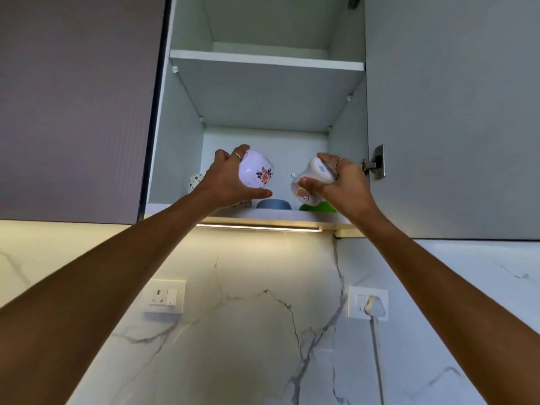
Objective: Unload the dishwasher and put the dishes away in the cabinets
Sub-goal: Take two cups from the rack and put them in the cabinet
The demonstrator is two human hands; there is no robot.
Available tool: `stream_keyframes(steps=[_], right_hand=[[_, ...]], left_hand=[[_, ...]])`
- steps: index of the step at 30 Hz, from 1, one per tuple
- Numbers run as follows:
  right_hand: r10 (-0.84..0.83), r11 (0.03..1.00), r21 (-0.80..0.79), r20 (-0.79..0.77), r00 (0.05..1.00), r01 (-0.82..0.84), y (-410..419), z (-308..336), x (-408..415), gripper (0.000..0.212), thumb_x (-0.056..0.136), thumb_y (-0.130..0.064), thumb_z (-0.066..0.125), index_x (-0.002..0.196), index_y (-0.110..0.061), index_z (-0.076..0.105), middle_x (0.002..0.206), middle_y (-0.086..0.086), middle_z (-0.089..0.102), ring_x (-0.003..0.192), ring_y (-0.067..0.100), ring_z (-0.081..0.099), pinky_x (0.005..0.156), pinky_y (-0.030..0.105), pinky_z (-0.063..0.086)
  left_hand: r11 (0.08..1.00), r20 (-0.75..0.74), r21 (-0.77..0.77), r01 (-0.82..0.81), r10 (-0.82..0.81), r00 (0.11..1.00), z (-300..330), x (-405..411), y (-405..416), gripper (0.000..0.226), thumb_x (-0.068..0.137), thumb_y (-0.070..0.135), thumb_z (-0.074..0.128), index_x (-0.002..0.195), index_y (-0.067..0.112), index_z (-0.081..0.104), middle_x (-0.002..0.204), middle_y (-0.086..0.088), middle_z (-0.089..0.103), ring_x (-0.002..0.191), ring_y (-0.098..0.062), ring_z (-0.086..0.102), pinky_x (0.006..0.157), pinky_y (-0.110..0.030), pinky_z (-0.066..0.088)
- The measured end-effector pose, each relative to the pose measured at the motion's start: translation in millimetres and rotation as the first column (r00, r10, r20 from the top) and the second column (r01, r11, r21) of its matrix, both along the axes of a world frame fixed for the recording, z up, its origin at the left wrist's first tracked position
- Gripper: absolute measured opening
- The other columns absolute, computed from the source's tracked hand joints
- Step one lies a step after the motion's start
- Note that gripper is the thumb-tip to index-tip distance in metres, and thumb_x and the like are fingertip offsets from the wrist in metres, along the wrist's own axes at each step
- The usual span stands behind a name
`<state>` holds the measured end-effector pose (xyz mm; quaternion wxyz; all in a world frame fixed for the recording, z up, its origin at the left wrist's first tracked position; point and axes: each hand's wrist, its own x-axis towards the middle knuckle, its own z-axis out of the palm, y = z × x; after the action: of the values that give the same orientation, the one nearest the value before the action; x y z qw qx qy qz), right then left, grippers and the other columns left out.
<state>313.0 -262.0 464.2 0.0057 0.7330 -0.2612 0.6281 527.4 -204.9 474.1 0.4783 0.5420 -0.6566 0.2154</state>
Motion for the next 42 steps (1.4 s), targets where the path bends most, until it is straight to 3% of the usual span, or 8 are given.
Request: stream_keyframes(steps=[3, 6, 12, 17, 29, 34, 38, 42], right_hand=[[0.068, 0.997, 0.048, -0.058, 0.996, -0.065, -22.5, 19.0, 20.2, 0.059, 0.076, -0.03, 0.077, 0.128, -0.01, 0.057, 0.113, 0.002, 0.063, 0.102, 0.017, 0.06, 0.089, 0.024, 0.049], [0.151, 0.977, 0.172, -0.118, 0.982, -0.129, -44.2, 33.7, 41.2, 0.061, 0.078, -0.027, 0.075, 0.132, -0.009, 0.054, 0.124, 0.003, 0.06, 0.108, 0.016, 0.059, 0.091, 0.022, 0.045], [0.279, 0.933, 0.301, -0.269, 0.922, -0.194, -68.2, 44.4, 67.1, 0.046, 0.084, -0.025, 0.07, 0.126, -0.009, 0.06, 0.116, 0.008, 0.067, 0.101, 0.02, 0.067, 0.097, 0.038, 0.051], [0.29, 0.931, 0.327, -0.394, 0.872, -0.162, -64.7, 43.1, 88.2, 0.036, 0.09, -0.021, 0.062, 0.123, -0.006, 0.062, 0.112, 0.009, 0.068, 0.099, 0.02, 0.066, 0.09, 0.029, 0.053], [0.299, 0.915, 0.377, -0.404, 0.864, -0.14, -69.8, 42.8, 97.8, 0.036, 0.093, -0.019, 0.057, 0.127, -0.006, 0.058, 0.118, 0.01, 0.065, 0.107, 0.021, 0.062, 0.095, 0.031, 0.051], [0.183, 0.95, 0.294, -0.246, 0.952, -0.107, -67.8, 44.0, 72.3, 0.029, 0.095, -0.02, 0.054, 0.12, -0.006, 0.06, 0.113, 0.013, 0.063, 0.103, 0.026, 0.059, 0.087, 0.035, 0.05], [-0.178, 0.974, 0.103, -0.211, 0.961, 0.203, -69.3, 40.1, 37.4, 0.023, 0.094, -0.014, 0.052, 0.112, -0.006, 0.065, 0.112, 0.013, 0.066, 0.092, 0.02, 0.06, 0.081, 0.025, 0.045], [-0.322, 0.942, 0.051, -0.136, 0.937, 0.331, -70.0, 29.8, 3.2, 0.026, 0.093, -0.003, 0.049, 0.115, -0.005, 0.063, 0.115, 0.015, 0.064, 0.094, 0.018, 0.057, 0.078, 0.018, 0.038]], left_hand=[[0.999, -0.001, -0.008, -0.048, 0.048, 0.999, 6.2, 9.3, -16.7, 0.108, 0.063, 0.049, 0.081, 0.148, 0.023, 0.021, 0.138, -0.014, 0.033, 0.125, -0.031, 0.041, 0.104, -0.039, 0.039], [0.996, 0.004, -0.005, -0.093, 0.093, 0.996, 12.8, 25.7, -25.8, 0.106, 0.064, 0.047, 0.081, 0.148, 0.025, 0.021, 0.136, -0.014, 0.033, 0.124, -0.032, 0.041, 0.104, -0.041, 0.04], [0.989, 0.016, -0.06, -0.137, 0.138, 0.99, 26.0, 55.8, -33.4, 0.103, 0.067, 0.042, 0.081, 0.148, 0.025, 0.02, 0.138, -0.014, 0.03, 0.123, -0.033, 0.042, 0.1, -0.038, 0.042], [0.988, 0.056, -0.068, -0.14, 0.144, 0.988, 29.8, 73.2, -37.5, 0.104, 0.066, 0.045, 0.081, 0.148, 0.027, 0.02, 0.137, -0.013, 0.029, 0.125, -0.033, 0.041, 0.103, -0.04, 0.042], [0.992, 0.096, -0.063, -0.105, 0.111, 0.989, 39.6, 74.5, -38.4, 0.104, 0.067, 0.05, 0.078, 0.149, 0.026, 0.018, 0.143, -0.013, 0.027, 0.129, -0.031, 0.038, 0.105, -0.04, 0.039], [0.996, 0.127, -0.039, -0.075, 0.08, 0.989, 43.3, 56.6, -39.4, 0.107, 0.065, 0.055, 0.077, 0.149, 0.026, 0.018, 0.141, -0.012, 0.03, 0.127, -0.029, 0.04, 0.103, -0.034, 0.038], [1.0, 0.192, 0.015, -0.004, 0.001, 0.981, 45.5, 26.1, -50.7, 0.103, 0.065, 0.055, 0.077, 0.148, 0.032, 0.02, 0.136, -0.013, 0.034, 0.124, -0.03, 0.042, 0.099, -0.033, 0.041], [0.995, 0.266, 0.097, 0.024, -0.049, 0.963, 53.2, -9.8, -76.0, 0.098, 0.068, 0.053, 0.077, 0.146, 0.033, 0.022, 0.138, -0.013, 0.033, 0.124, -0.03, 0.04, 0.093, -0.031, 0.041]])
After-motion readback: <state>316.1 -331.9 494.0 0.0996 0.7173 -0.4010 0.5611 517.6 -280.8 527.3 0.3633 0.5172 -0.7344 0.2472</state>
